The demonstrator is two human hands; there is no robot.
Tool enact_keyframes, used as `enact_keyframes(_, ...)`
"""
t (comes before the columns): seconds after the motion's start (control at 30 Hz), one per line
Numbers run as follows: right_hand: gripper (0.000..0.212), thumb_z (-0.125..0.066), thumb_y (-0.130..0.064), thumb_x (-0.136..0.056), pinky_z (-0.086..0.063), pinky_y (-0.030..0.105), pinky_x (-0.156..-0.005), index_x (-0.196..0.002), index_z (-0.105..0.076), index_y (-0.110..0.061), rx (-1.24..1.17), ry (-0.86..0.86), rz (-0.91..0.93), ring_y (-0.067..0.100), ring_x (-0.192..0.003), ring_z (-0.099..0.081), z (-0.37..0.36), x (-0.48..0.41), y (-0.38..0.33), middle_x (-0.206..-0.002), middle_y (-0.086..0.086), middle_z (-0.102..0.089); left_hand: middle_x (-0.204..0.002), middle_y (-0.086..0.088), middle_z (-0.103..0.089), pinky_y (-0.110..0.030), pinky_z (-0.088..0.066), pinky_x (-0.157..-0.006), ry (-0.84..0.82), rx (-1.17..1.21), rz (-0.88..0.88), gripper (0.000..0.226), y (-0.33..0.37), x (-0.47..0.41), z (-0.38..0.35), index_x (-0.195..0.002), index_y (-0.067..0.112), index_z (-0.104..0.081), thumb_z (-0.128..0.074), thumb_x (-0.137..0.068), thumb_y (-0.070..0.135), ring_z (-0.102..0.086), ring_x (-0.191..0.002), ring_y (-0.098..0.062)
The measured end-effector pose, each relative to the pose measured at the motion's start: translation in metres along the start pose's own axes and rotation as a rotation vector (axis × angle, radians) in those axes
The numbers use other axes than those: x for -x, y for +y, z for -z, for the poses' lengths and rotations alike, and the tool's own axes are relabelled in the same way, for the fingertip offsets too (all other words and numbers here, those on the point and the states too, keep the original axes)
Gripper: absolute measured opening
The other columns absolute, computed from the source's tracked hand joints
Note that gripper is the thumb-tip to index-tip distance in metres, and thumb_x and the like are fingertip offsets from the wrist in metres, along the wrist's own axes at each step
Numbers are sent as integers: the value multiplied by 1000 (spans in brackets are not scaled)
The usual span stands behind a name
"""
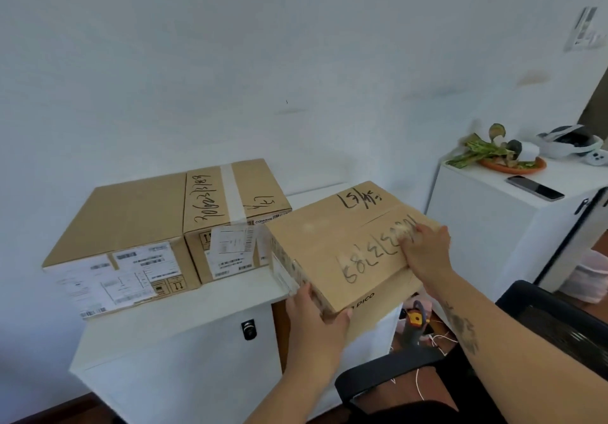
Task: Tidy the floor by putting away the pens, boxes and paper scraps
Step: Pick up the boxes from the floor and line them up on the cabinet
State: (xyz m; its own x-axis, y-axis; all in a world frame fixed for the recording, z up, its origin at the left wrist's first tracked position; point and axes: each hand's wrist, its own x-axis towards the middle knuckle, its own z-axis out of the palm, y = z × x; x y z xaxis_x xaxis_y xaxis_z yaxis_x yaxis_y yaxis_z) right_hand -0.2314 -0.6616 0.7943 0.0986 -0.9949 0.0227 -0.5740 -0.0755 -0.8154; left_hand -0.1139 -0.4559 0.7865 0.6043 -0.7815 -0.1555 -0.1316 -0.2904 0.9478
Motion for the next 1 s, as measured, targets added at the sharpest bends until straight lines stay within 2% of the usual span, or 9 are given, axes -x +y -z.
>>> enact_keyframes(0.07, 54, -44, -46, -86, -11, 53, -118, -131, -51, -17, 202, -102, 67, 40, -143, -14, -19, -8, -13, -151, 15, -26, -146, 9, -23, -7, -48, -83, -108, 43, -10, 73, 4, -5, -7, -150, 31, -24, -68, -91, 25, -51, -108, 2)
enact_keyframes(0.2, 75, -39, -72, -80, -3, 63, -114, -140, -40, -27, 611, -300, 173, 45, -145, 0, -51, 12, -56, -156, 6, -24, -143, 11, -30, -31, -28, -117, -234, -169, -94, 64, 3, -22, -6, -151, 35, -25, -58, -97, 28, -30, -134, -8)
enact_keyframes(0.33, 107, -37, -90, -65, -2, 68, -112, -150, -22, -25, 735, -368, 287, 49, -145, 1, -78, 38, -80, -160, 8, -14, -121, 9, -46, -28, -36, -104, 84, -374, -272, 20, -2, -67, 34, -115, 25, -60, -54, -96, 19, -35, -122, -11)
enact_keyframes(0.47, 119, -56, -82, -66, -1, 69, -112, -153, 2, -26, 901, -356, 416, 51, -145, 6, -80, 31, -68, -162, 12, 2, -107, 6, -51, -27, -33, -85, 449, -624, -387, 9, 16, -127, 102, -101, 19, -58, -53, -94, 21, -42, -113, -19)
enact_keyframes(0.57, 108, -61, -69, -76, -4, 66, -115, -153, 4, -32, 939, -367, 511, 45, -147, 4, -65, 5, -57, -164, 5, 2, -134, -4, -53, -46, -35, -106, 478, -825, -303, 44, 13, -178, 157, -125, 19, -53, -46, -91, 47, -38, -131, -33)
enact_keyframes(0.63, 105, -63, -63, -79, -3, 64, -116, -152, 7, -39, 961, -428, 512, 41, -149, 5, -50, -17, -54, -164, -2, 4, -157, -5, -34, -56, -19, -117, 382, -1016, -176, 70, 6, -200, 186, -143, 29, -39, -34, -87, 70, -24, -144, -38)
enact_keyframes(0.73, 97, -65, -51, -84, -13, 65, -114, -149, 7, -51, 996, -414, 484, 43, -146, -4, -41, -47, -50, -162, -3, -2, -166, 0, -5, -58, -7, -118, 199, -1210, -16, 96, -8, -218, 217, -154, 41, -10, -35, -74, 89, -7, -149, -42)
enact_keyframes(0.83, 90, -62, -41, -89, -25, 67, -108, -144, 7, -58, 1039, -314, 496, 41, -143, -15, -50, -71, -50, -161, -2, -9, -166, 5, 0, -58, -12, -118, 125, -1322, -7, 103, -21, -227, 240, -152, 47, 5, -36, -69, 92, -8, -148, -39)
enact_keyframes(1.0, 84, -51, -27, -97, -16, 74, -106, -144, 10, -59, 1025, -276, 488, 43, -147, -3, -80, -102, -64, -164, -7, 3, -166, 9, -3, -53, -19, -116, 132, -1354, -112, 103, -31, -234, 248, -153, 45, 5, -39, -71, 88, -13, -149, -33)
